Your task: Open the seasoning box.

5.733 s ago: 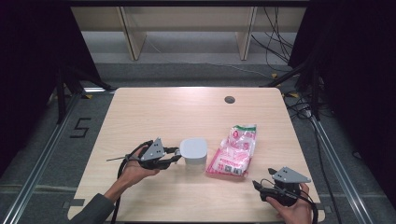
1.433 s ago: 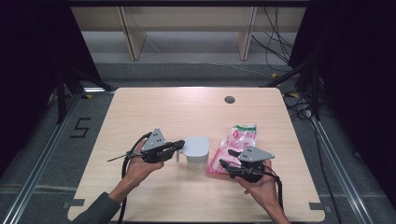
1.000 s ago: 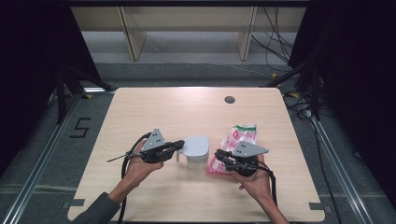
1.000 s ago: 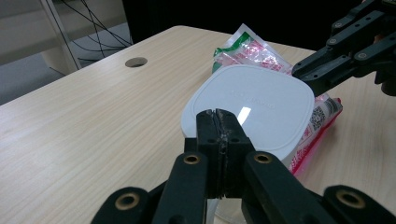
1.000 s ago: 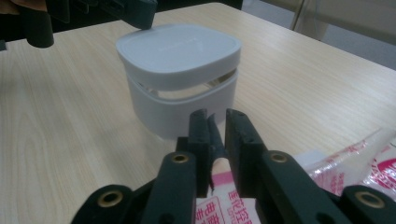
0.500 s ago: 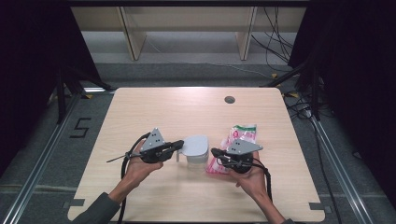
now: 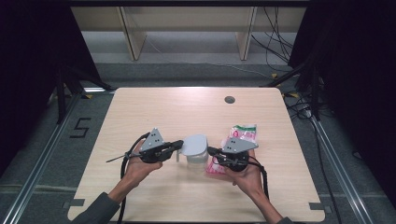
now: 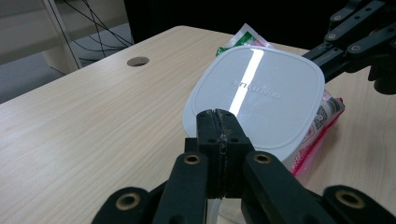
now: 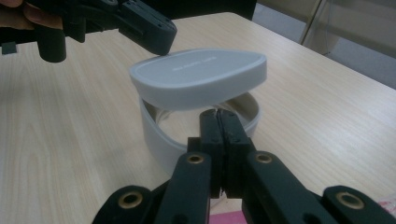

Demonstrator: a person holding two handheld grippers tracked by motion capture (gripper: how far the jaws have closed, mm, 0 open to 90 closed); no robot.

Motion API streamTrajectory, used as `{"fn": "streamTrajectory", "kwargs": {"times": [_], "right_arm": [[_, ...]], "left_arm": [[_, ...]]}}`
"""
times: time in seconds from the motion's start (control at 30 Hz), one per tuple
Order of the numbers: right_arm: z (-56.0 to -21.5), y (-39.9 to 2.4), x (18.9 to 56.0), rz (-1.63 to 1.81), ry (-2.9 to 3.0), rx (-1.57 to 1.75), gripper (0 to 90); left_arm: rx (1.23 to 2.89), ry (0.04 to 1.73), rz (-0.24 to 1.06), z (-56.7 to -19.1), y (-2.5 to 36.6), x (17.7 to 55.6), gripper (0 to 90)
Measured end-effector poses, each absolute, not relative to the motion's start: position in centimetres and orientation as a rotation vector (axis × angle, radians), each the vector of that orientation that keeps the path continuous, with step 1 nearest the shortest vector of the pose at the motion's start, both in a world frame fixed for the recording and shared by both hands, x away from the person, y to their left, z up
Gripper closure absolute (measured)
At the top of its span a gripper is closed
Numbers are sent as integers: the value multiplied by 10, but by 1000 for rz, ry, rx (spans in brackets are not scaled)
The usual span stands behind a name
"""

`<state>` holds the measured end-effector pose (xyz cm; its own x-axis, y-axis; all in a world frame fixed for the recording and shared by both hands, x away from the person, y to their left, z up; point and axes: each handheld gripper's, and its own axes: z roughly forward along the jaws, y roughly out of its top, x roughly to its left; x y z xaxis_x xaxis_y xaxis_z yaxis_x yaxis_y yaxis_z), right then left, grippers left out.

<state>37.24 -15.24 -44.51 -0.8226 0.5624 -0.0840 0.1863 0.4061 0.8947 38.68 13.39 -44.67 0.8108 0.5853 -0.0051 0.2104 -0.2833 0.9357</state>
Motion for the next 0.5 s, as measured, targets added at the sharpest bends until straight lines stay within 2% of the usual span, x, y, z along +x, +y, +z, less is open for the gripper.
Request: {"fn": "streamTrajectory", "kwargs": {"times": [0.27, 0.33, 0.5], "right_arm": [[-439, -150, 372, 1402, 2274, 635, 900], [-436, -149, 371, 1409, 2274, 628, 900], [-435, -142, 372, 1404, 2284, 607, 900]], "left_arm": [[1862, 599, 417, -445, 138, 384, 815], [1837, 617, 410, -444, 140, 383, 697], [1812, 637, 382, -441, 149, 377, 498]]}}
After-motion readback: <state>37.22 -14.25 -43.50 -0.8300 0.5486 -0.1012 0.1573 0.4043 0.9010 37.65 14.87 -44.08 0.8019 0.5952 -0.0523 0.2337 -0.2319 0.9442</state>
